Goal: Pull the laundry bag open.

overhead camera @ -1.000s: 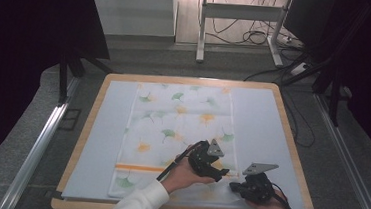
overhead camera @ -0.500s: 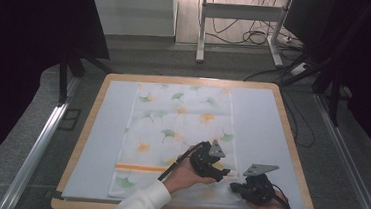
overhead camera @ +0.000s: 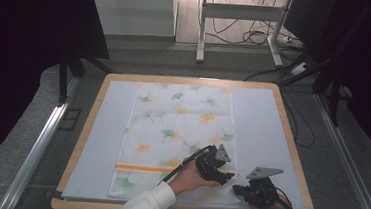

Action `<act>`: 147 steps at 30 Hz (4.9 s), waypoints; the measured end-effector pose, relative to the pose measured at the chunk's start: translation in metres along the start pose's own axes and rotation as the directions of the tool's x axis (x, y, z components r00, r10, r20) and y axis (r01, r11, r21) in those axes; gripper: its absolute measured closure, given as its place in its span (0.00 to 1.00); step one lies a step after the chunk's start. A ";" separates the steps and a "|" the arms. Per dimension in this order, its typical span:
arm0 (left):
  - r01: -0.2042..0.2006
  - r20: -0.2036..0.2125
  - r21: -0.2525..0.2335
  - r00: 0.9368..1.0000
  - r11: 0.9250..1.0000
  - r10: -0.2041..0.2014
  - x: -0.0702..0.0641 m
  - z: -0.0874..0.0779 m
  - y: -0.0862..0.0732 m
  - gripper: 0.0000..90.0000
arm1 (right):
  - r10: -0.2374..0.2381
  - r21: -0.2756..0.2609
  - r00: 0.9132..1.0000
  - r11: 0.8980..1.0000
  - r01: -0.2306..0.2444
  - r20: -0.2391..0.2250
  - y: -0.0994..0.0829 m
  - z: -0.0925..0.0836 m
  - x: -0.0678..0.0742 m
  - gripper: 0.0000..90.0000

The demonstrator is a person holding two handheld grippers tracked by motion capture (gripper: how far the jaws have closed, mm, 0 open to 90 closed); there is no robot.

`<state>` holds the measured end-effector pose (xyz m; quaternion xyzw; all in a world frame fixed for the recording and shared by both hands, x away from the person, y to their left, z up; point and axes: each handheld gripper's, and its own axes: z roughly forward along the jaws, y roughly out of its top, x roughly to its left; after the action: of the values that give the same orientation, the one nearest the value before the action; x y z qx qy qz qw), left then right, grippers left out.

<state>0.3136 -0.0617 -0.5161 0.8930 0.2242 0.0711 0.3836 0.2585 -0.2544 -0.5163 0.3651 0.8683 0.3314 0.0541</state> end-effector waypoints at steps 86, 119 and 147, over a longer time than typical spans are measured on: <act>-0.047 -0.031 0.033 0.998 0.998 0.048 -0.008 0.008 0.001 1.00 | 0.123 -0.011 0.992 0.992 -0.123 -0.004 0.010 0.009 -0.011 1.00; -0.059 -0.063 0.047 0.996 0.997 0.062 -0.008 -0.001 -0.008 1.00 | 0.218 -0.048 0.976 0.975 -0.218 -0.005 0.021 0.014 -0.031 1.00; 0.001 -0.071 0.072 0.997 0.997 0.004 0.010 -0.021 -0.028 1.00 | 0.210 -0.048 0.978 0.976 -0.210 0.000 0.021 0.014 -0.030 1.00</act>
<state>0.3066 -0.0263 -0.5216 0.9033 0.2396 0.0951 0.3428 0.2978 -0.2564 -0.5188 0.4544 0.8166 0.3548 0.0297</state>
